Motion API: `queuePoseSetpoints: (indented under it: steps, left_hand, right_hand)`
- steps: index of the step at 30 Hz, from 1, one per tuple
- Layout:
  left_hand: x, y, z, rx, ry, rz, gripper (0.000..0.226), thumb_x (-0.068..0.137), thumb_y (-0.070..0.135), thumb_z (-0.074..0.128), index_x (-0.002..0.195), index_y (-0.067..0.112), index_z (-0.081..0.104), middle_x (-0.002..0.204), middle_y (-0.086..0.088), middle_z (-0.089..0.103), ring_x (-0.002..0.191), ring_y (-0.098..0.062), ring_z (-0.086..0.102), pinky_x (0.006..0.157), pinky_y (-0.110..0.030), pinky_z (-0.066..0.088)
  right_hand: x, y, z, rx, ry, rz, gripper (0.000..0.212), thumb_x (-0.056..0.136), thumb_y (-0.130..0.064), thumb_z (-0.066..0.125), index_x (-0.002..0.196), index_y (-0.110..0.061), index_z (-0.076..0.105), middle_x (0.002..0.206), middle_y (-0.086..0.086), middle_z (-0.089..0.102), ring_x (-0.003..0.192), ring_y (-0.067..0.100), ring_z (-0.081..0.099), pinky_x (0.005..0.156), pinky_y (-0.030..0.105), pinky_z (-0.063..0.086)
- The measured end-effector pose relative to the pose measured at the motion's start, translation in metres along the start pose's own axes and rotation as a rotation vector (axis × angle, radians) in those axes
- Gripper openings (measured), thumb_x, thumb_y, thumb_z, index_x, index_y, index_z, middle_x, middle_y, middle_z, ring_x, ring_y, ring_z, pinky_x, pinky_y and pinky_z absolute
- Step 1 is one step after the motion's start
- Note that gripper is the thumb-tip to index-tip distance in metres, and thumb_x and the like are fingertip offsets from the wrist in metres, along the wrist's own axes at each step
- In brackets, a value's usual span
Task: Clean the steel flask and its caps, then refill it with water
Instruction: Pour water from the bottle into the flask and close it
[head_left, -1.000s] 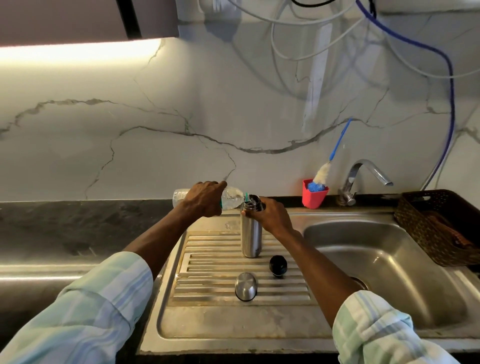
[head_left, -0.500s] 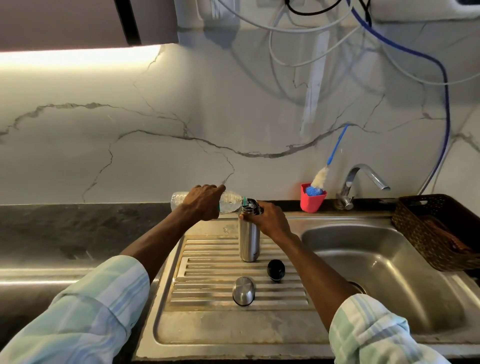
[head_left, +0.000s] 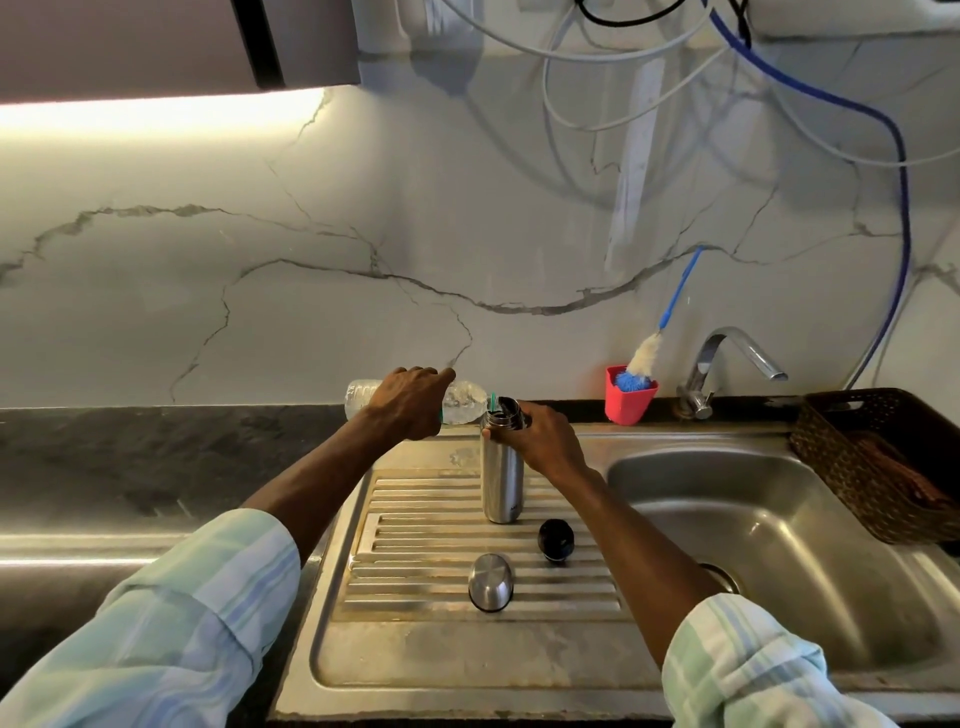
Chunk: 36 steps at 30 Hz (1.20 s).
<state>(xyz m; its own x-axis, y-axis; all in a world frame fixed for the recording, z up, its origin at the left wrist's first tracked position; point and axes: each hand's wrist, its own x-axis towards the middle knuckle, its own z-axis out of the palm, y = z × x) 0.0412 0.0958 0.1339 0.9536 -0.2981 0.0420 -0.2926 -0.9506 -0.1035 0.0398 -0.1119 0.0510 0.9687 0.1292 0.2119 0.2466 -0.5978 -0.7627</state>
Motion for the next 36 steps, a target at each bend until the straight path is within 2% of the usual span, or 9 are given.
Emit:
queuePoseSetpoints:
  steps: [14, 24, 33, 36]
  left_hand:
    - [-0.0025, 0.001, -0.0004, -0.015, 0.002, -0.002, 0.064, 0.083, 0.017, 0.074, 0.138, 0.012, 0.043, 0.12, -0.01, 0.064, 0.103, -0.027, 0.062, 0.095, -0.04, 0.047]
    - [-0.0019, 0.0011, -0.0021, 0.0, -0.002, 0.002, 0.062, 0.084, 0.017, 0.072, 0.138, 0.012, 0.041, 0.12, -0.01, 0.063, 0.105, -0.027, 0.061, 0.097, -0.041, 0.046]
    - [-0.0015, 0.0007, -0.001, 0.003, -0.009, -0.002, 0.065, 0.084, 0.017, 0.072, 0.14, 0.013, 0.04, 0.122, -0.01, 0.062, 0.107, -0.027, 0.061, 0.097, -0.04, 0.045]
    - [-0.0009, 0.0006, -0.0008, -0.003, -0.009, -0.005, 0.067, 0.083, 0.016, 0.073, 0.141, 0.013, 0.039, 0.123, -0.01, 0.062, 0.106, -0.027, 0.061, 0.095, -0.039, 0.046]
  right_hand:
    - [-0.0013, -0.0023, -0.0007, 0.012, -0.001, -0.006, 0.062, 0.074, -0.061, 0.072, 0.12, -0.019, 0.066, 0.098, 0.0, 0.073, 0.087, 0.014, 0.066, 0.068, 0.029, 0.055]
    - [-0.0011, -0.0017, -0.0006, 0.004, -0.004, 0.001, 0.065, 0.072, -0.065, 0.07, 0.118, -0.019, 0.066, 0.098, -0.001, 0.073, 0.086, 0.012, 0.066, 0.07, 0.033, 0.058]
    - [-0.0019, -0.0024, -0.0012, -0.006, 0.007, -0.001, 0.06, 0.075, -0.061, 0.072, 0.117, -0.019, 0.066, 0.097, 0.0, 0.072, 0.083, 0.012, 0.065, 0.071, 0.035, 0.058]
    - [-0.0022, -0.0031, -0.0013, -0.007, 0.01, -0.004, 0.06, 0.075, -0.061, 0.072, 0.118, -0.019, 0.066, 0.097, -0.001, 0.072, 0.082, 0.011, 0.065, 0.07, 0.032, 0.057]
